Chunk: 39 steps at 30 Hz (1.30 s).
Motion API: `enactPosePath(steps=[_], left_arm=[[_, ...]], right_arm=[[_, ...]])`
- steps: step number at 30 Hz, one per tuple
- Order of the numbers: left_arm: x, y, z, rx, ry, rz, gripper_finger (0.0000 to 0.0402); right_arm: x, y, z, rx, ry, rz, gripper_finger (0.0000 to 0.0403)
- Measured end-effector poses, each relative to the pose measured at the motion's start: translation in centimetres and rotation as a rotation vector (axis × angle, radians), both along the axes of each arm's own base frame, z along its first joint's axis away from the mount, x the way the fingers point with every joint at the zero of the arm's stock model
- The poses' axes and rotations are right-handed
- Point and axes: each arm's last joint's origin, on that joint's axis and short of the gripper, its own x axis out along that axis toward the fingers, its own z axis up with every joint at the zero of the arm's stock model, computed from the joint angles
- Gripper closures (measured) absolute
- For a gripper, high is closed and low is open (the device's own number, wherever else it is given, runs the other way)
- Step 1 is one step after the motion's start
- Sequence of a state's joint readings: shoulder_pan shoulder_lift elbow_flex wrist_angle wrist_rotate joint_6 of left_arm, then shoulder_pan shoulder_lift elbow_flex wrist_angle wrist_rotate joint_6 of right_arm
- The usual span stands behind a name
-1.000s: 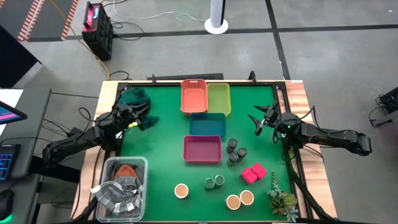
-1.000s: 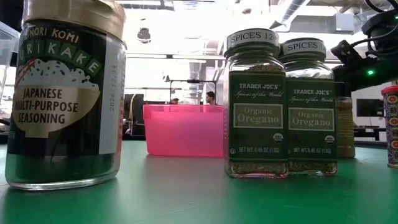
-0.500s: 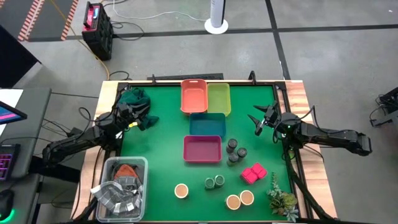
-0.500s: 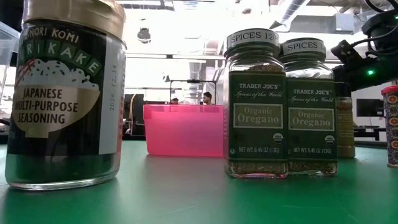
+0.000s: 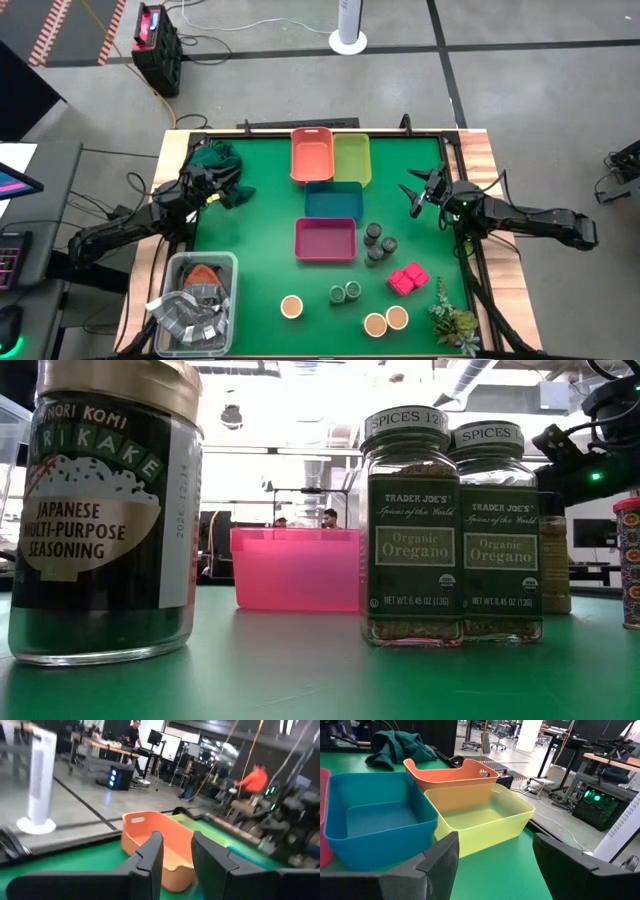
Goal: Sort spices by type
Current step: Put the top black seasoning bottle into the yellow bin
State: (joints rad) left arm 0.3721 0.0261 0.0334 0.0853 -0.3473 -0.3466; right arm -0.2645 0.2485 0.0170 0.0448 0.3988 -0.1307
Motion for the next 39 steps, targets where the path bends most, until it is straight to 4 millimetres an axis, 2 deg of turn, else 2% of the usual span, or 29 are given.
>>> enactPosePath(steps=[8,11,13,18,23,26,30,33,35,39], left_arm=[[0.1,-0.1,0.3,-0.416,-0.392,-0.113,0.0310],[0.1,-0.1,0.3,-0.498,-0.454,-0.108,0.0310],[0.0,-0.1,0.2,-0.504,-0.455,-0.096,0.0310],[0.0,0.0,0.2,-0.573,-0.524,-0.075,0.0310],[-0.1,0.0,0.6,-0.579,-0.588,-0.085,0.0310],[-0.2,-0.1,1.4,-0.512,-0.619,-0.110,0.0310],[-0.7,-0.3,3.2,-0.375,-0.572,-0.109,0.0310],[-1.1,-0.5,5.0,-0.291,-0.563,-0.123,0.0310],[-0.9,-0.5,5.7,-0.265,-0.506,-0.140,0.0310],[-0.1,-0.4,7.3,-0.208,-0.404,-0.183,0.0308]], right_arm=[[0.0,0.0,0.0,-0.001,-0.001,0.000,0.0122],[0.0,0.0,0.1,0.003,-0.014,-0.001,0.0122],[0.1,0.0,0.2,0.068,-0.083,-0.010,0.0122],[0.2,0.2,1.3,0.290,-0.385,-0.021,0.0122],[0.2,0.2,2.1,0.645,-0.742,-0.035,0.0122],[0.2,0.1,2.0,0.818,-0.853,-0.053,0.0122],[0.2,0.2,1.9,0.940,-0.921,-0.065,0.0122],[0.4,0.4,2.7,0.896,-0.851,0.065,0.0122],[0.5,0.9,4.3,0.828,-0.760,0.203,0.0122],[0.6,1.5,7.6,0.795,-0.544,0.205,0.0122]])
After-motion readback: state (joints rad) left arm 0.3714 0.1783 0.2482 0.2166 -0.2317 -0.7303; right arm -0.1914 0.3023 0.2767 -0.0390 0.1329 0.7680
